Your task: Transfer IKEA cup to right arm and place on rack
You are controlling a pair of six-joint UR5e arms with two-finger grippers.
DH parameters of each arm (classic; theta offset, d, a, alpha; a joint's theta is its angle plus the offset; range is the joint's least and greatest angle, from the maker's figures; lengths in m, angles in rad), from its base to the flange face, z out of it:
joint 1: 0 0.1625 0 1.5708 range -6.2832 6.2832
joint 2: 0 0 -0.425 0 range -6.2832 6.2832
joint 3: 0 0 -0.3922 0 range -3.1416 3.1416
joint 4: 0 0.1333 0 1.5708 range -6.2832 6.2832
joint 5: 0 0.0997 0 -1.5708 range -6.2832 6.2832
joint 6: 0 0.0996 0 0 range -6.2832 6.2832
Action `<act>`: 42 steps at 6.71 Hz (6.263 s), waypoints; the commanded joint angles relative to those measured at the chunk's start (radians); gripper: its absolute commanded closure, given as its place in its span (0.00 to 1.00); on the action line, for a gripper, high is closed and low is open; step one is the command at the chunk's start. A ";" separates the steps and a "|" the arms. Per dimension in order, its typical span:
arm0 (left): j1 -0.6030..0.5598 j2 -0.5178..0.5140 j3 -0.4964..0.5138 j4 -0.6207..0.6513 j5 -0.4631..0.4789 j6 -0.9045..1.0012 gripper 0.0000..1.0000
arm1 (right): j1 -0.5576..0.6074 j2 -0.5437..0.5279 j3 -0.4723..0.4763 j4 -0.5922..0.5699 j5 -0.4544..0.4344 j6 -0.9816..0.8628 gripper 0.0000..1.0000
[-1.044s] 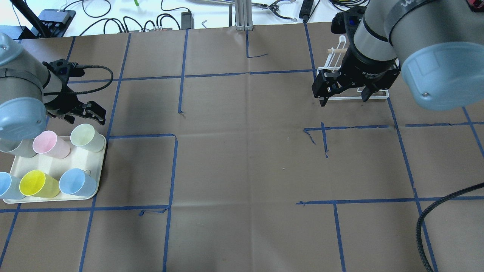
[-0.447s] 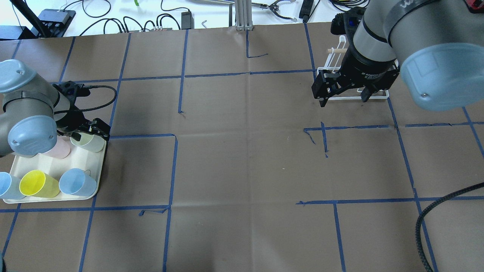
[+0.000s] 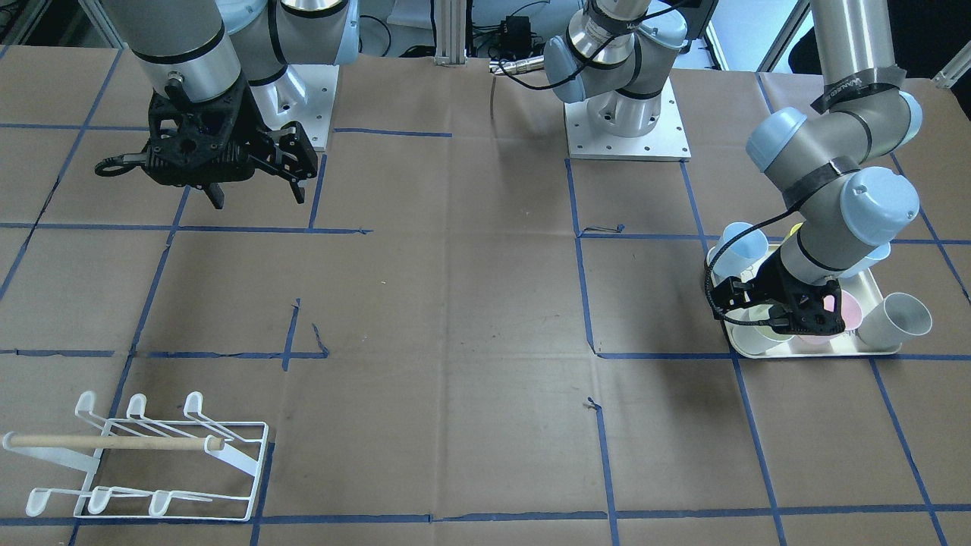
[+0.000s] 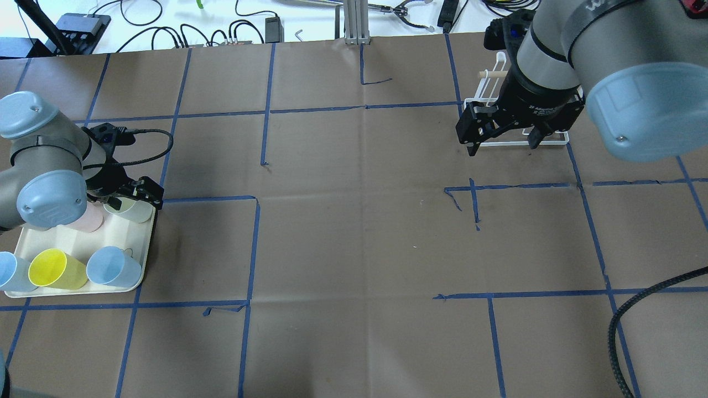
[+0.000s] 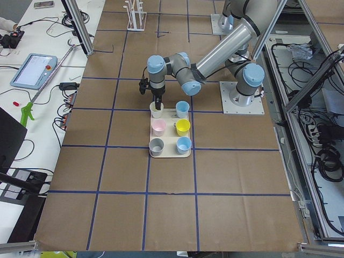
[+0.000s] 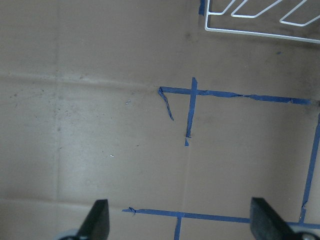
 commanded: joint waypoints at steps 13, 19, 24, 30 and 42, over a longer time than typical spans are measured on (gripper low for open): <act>-0.283 0.077 0.563 -0.607 -0.116 -0.051 1.00 | 0.000 0.008 0.061 -0.339 0.193 0.056 0.00; -0.303 0.273 0.228 -0.073 -0.832 -0.044 1.00 | 0.006 -0.003 0.423 -1.325 0.397 0.912 0.00; -0.387 0.255 -0.234 0.820 -1.005 -0.146 1.00 | 0.077 0.012 0.527 -1.578 0.385 1.549 0.00; -0.435 0.212 -0.264 0.976 -1.003 -0.209 1.00 | 0.167 0.049 0.527 -1.543 0.377 1.716 0.00; -0.434 0.212 -0.262 0.976 -1.002 -0.217 1.00 | 0.199 0.150 0.420 -1.523 0.377 1.712 0.15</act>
